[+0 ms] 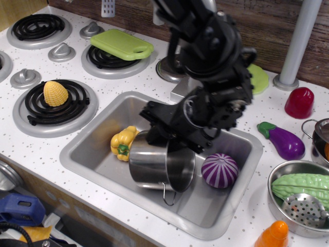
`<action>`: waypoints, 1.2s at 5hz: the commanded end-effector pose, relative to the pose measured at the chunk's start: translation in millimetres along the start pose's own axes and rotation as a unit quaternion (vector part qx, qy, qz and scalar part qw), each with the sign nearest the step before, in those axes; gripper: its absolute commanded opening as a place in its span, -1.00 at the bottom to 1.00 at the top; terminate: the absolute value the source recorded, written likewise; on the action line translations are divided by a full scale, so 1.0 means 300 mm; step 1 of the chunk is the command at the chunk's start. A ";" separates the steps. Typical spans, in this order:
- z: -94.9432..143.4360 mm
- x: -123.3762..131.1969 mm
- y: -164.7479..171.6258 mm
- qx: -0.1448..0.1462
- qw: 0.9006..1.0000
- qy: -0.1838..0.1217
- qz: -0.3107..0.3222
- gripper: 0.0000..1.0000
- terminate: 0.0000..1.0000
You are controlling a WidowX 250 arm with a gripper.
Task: Flip pot upright in sink
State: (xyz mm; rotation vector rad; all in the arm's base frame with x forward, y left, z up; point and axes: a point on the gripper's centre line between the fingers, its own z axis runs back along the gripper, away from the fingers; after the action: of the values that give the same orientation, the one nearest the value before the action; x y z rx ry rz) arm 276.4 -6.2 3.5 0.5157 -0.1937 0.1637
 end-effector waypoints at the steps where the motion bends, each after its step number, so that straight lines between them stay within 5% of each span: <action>1: 0.017 0.040 0.023 -0.065 0.998 -0.014 0.000 1.00 -1.00; 5: -0.034 0.051 0.074 -0.192 0.981 -0.023 0.003 1.00 -1.00; 6: -0.034 0.051 0.074 -0.192 0.981 -0.023 0.003 1.00 -1.00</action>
State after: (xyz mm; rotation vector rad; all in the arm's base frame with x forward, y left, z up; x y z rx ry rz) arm 280.1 18.8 -7.3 0.1384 -0.2055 0.1060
